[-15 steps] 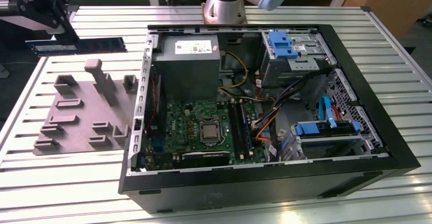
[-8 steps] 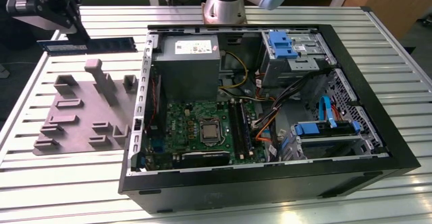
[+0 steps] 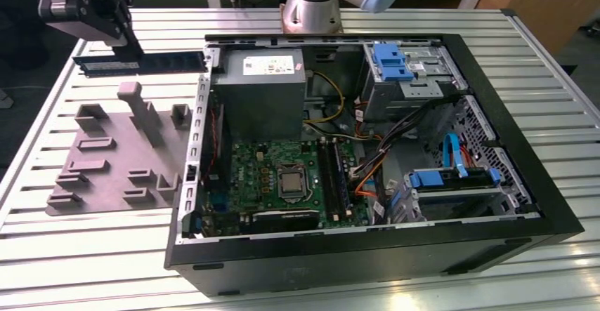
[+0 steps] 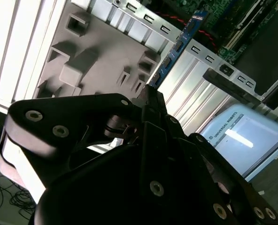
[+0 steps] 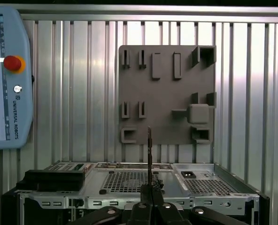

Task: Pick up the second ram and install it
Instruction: 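Pick up the second ram and move it above second insertion slot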

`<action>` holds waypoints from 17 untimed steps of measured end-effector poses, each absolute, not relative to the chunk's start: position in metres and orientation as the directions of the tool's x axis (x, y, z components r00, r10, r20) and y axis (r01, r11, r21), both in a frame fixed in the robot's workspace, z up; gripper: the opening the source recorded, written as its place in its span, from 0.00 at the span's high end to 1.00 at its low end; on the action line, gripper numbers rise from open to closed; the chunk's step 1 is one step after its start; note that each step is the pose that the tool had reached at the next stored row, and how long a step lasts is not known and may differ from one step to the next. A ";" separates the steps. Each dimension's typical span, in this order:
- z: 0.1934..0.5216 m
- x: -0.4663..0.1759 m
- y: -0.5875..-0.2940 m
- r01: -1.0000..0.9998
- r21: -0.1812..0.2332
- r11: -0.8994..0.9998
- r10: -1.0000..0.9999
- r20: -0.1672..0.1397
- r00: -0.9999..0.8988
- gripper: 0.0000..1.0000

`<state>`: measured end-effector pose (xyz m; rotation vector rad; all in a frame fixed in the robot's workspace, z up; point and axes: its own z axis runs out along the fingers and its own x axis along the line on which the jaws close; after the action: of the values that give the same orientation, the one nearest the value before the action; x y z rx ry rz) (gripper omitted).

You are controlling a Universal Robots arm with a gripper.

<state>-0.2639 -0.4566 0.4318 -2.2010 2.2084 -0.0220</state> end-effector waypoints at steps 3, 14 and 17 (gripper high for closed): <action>0.432 -0.257 -0.457 -1.000 -0.027 0.003 -1.000 -0.007 -0.003 0.89; 0.431 -0.232 -0.457 -1.000 -0.026 0.003 -1.000 -0.007 -0.003 0.89; 0.431 -0.226 -0.457 -1.000 -0.027 0.003 -1.000 -0.007 -0.003 0.89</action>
<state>-0.2260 -0.4566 0.4311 -2.2011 2.2085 -0.0219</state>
